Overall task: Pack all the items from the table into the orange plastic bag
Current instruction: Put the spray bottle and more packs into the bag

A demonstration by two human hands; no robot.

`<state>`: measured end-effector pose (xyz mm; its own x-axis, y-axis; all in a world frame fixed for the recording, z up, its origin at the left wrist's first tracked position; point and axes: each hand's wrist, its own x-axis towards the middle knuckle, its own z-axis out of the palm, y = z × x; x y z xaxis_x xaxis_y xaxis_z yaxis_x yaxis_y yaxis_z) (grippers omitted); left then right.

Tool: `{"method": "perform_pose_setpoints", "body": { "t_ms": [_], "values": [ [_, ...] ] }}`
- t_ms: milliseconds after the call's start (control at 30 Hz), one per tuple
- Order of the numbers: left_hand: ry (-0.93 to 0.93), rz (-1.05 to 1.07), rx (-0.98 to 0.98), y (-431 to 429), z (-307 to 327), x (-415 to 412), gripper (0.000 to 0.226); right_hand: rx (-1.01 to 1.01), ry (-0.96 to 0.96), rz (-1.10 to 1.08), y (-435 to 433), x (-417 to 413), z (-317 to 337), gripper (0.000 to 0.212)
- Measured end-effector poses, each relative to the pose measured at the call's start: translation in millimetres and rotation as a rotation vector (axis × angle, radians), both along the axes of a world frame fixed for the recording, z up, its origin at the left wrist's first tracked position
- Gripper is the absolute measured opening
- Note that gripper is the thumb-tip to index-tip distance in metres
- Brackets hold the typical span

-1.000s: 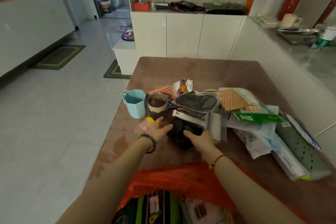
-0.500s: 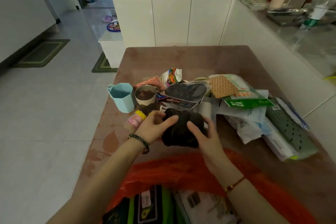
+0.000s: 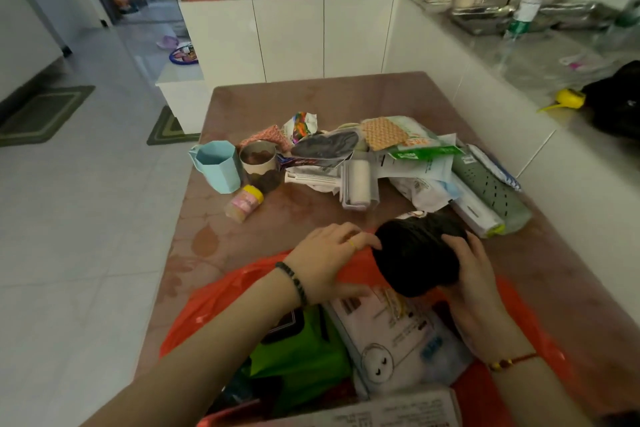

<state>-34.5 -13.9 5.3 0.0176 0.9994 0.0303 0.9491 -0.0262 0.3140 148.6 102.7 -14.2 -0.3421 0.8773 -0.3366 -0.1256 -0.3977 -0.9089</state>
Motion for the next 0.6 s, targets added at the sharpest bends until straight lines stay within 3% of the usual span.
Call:
{"method": "perform_pose_setpoints", "body": {
  "t_ms": [33,100,233,367,500,600],
  "values": [
    [0.133,0.045,-0.087,-2.2,-5.3,-4.2,0.065,0.001,-0.017,-0.004,-4.1,11.1,-3.2,0.016],
    [0.215,0.182,-0.213,-8.4,-13.6,-14.7,0.054,0.019,-0.074,0.037,-12.5,31.1,-9.7,0.017],
    [-0.003,0.395,-0.106,-14.8,-19.1,-22.0,0.025,0.256,-0.408,0.131,-43.6,49.6,-27.8,0.023],
    [-0.248,0.499,0.013,-7.8,-11.1,-17.8,0.017,0.269,-0.651,0.174,-69.4,55.4,-47.6,0.026],
    [-0.321,0.479,-0.066,-5.7,-8.4,-22.7,0.013,0.377,-0.951,0.308,-67.8,65.5,-38.4,0.041],
    [-0.333,0.443,-0.148,-5.8,-8.9,-28.6,0.001,0.612,-1.084,0.397,-52.7,65.8,-16.0,0.041]
  ]
}}
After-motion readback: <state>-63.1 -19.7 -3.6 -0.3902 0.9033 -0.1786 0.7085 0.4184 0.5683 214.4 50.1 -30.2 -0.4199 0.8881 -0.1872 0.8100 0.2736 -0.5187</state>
